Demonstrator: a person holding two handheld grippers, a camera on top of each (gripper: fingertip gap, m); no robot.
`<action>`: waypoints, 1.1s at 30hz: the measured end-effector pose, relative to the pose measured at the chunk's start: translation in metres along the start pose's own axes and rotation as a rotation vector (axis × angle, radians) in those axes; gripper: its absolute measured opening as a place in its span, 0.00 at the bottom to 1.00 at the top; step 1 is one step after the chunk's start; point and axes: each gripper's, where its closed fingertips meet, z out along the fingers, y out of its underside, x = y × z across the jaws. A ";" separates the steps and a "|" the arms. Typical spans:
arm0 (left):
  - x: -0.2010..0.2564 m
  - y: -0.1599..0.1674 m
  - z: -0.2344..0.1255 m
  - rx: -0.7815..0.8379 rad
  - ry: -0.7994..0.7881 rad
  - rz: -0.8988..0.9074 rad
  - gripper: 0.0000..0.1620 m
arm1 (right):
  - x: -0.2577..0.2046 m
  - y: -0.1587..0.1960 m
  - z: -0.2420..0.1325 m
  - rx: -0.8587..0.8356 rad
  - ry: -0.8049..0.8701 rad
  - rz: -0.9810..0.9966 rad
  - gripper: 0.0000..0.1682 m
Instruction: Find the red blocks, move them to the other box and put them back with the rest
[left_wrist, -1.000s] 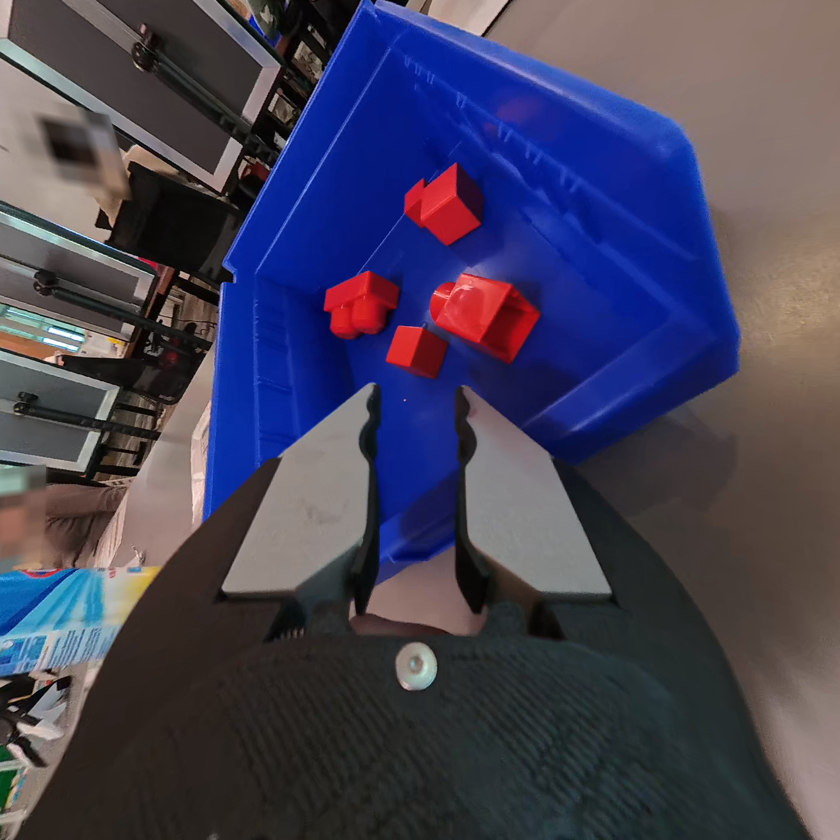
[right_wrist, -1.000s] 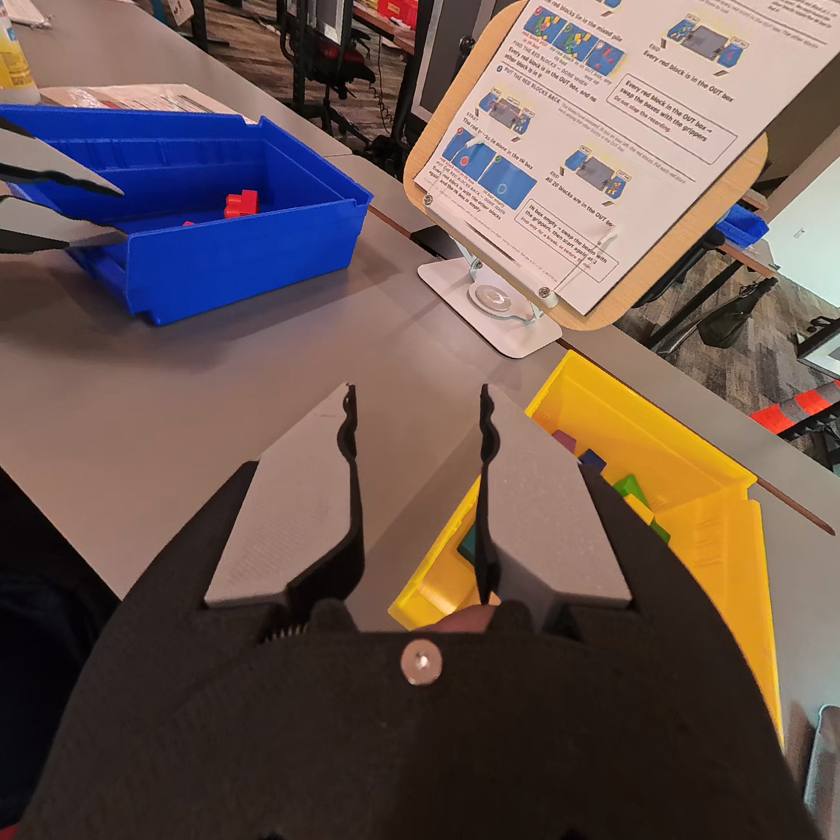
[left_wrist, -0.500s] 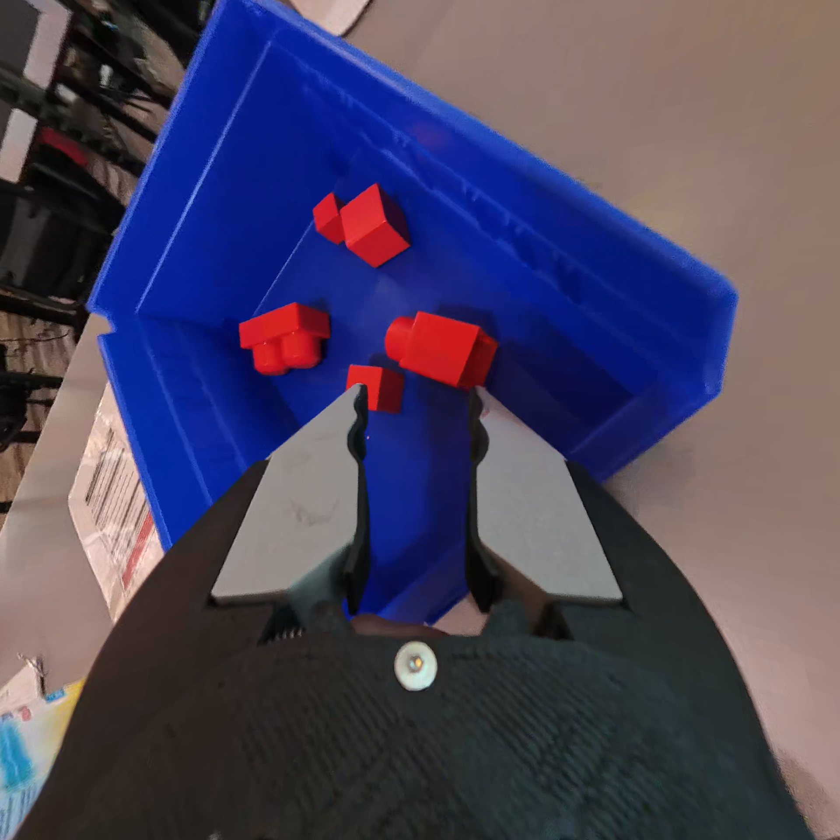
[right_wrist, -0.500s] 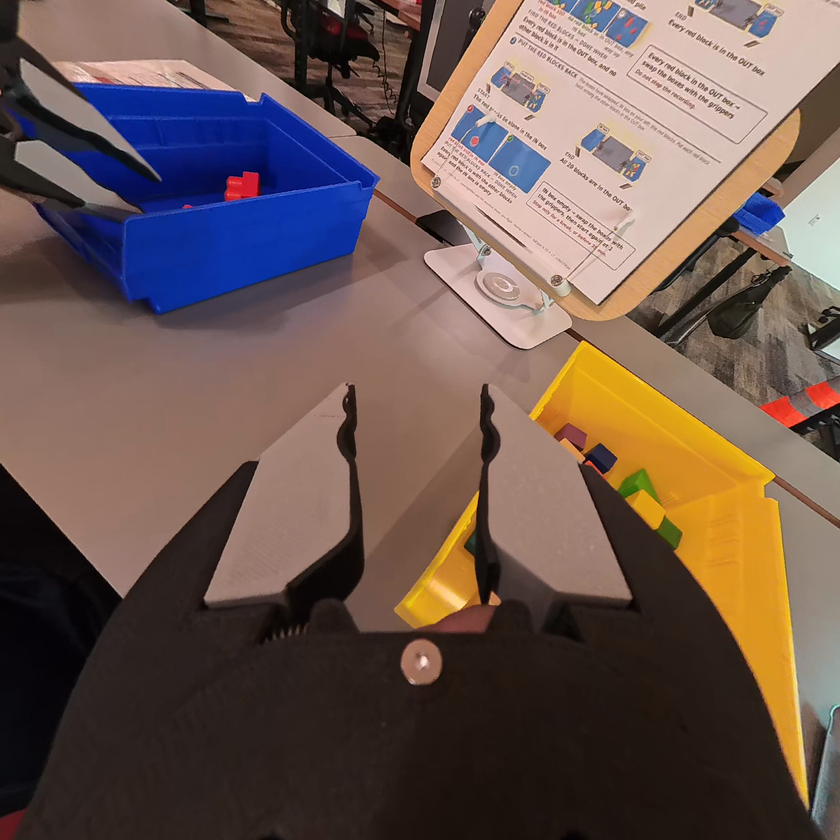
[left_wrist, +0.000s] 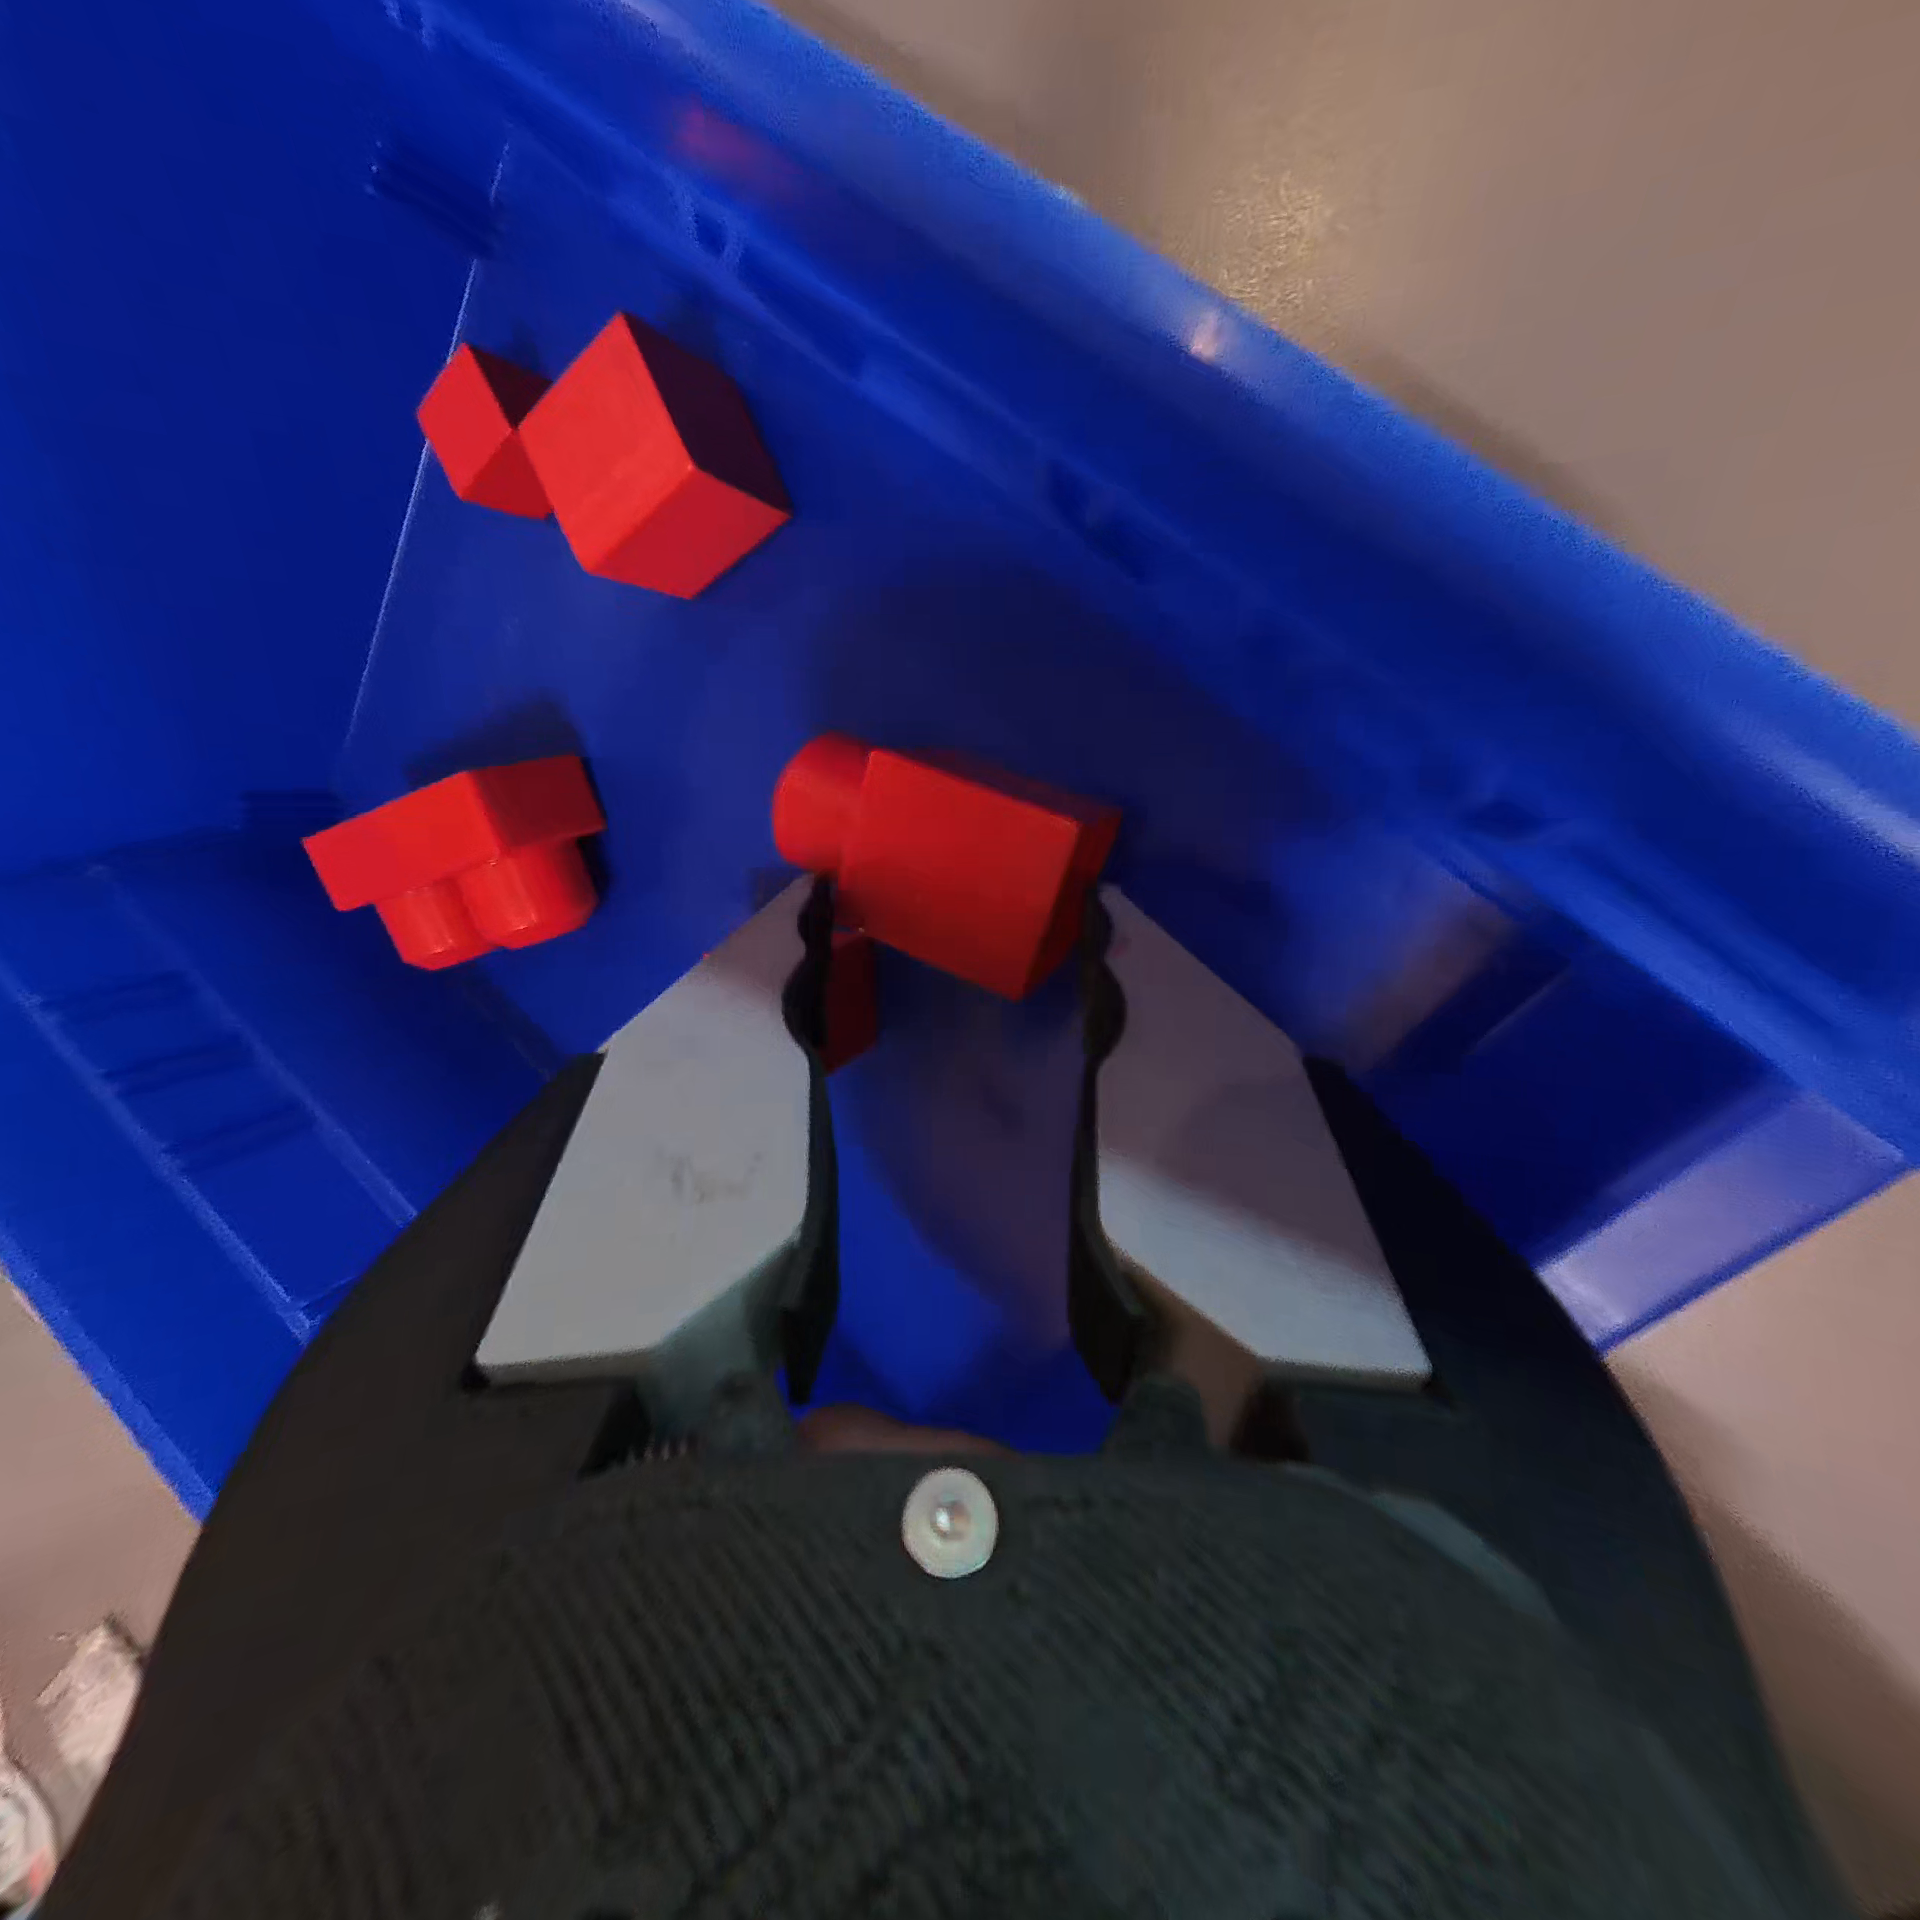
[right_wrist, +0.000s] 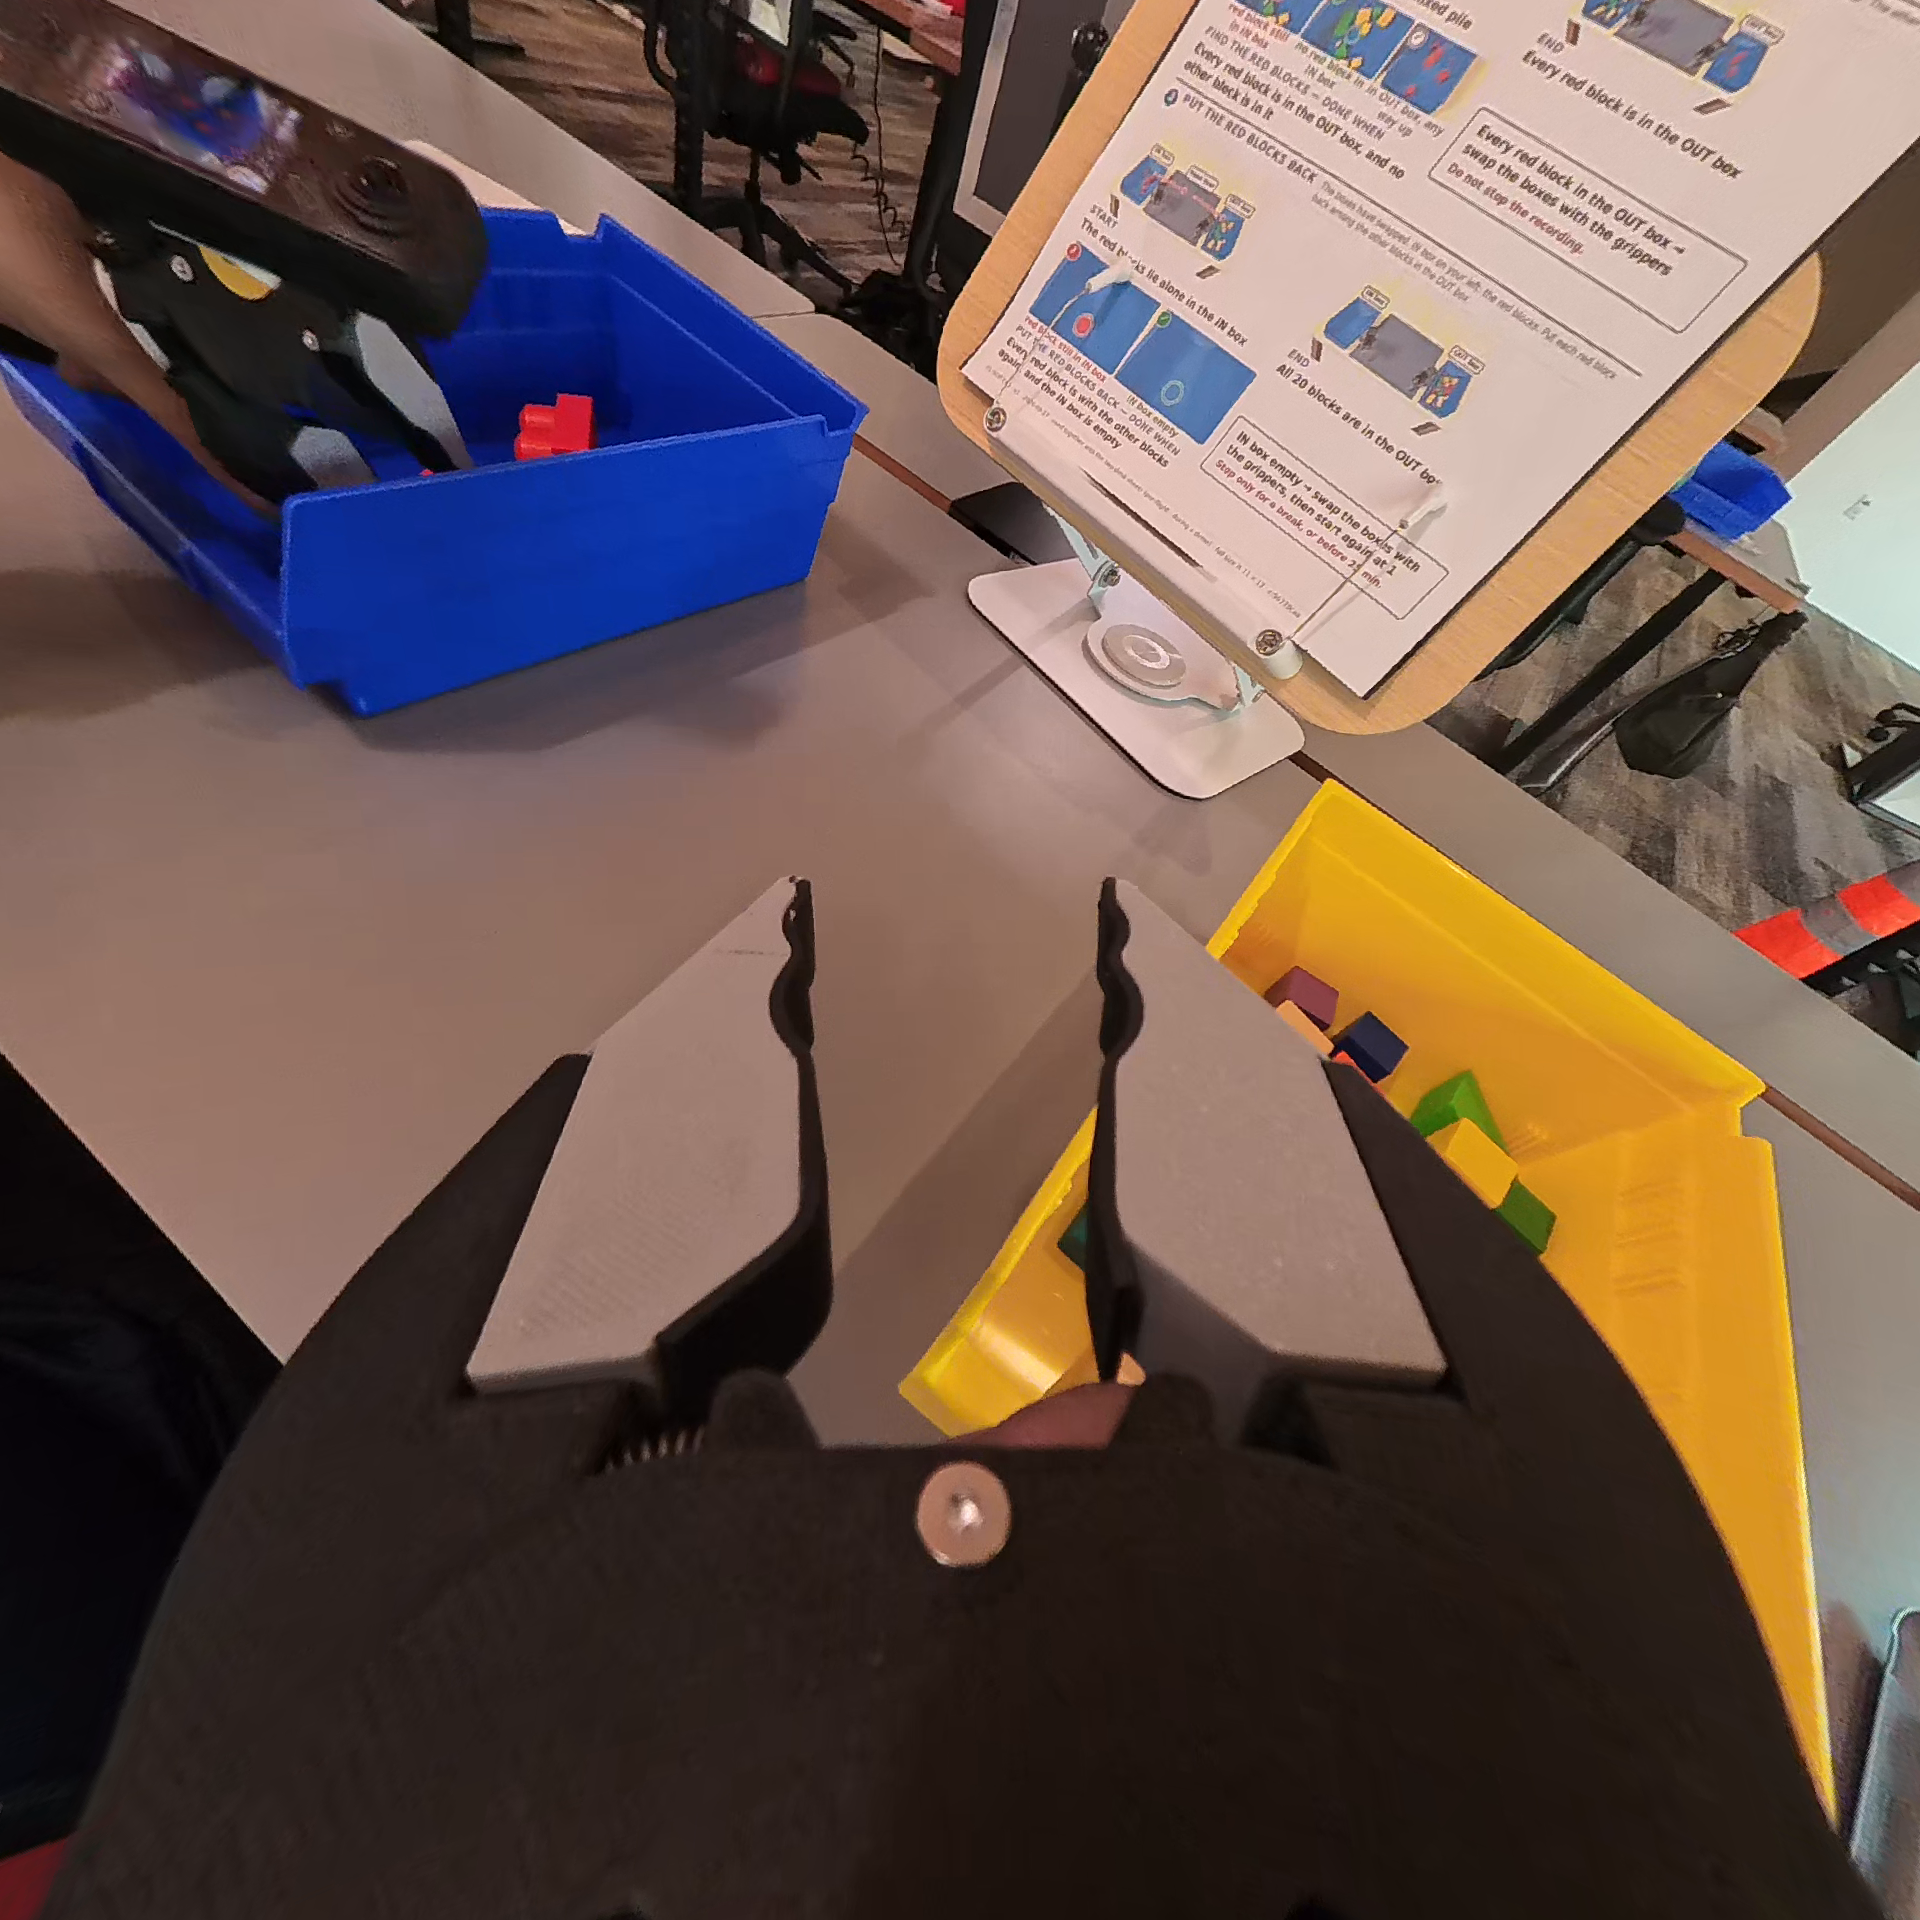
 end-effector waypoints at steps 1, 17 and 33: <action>0.000 0.000 0.000 0.008 0.003 -0.002 0.29 | 0.000 0.000 0.000 0.001 0.000 0.000 0.31; -0.048 -0.016 -0.080 0.420 -0.436 -0.102 0.02 | -0.011 0.003 0.006 -0.022 -0.024 -0.023 0.31; 0.211 -0.104 -0.312 1.633 -0.004 0.508 0.02 | -0.173 -0.058 -0.075 0.177 -1.109 0.287 0.42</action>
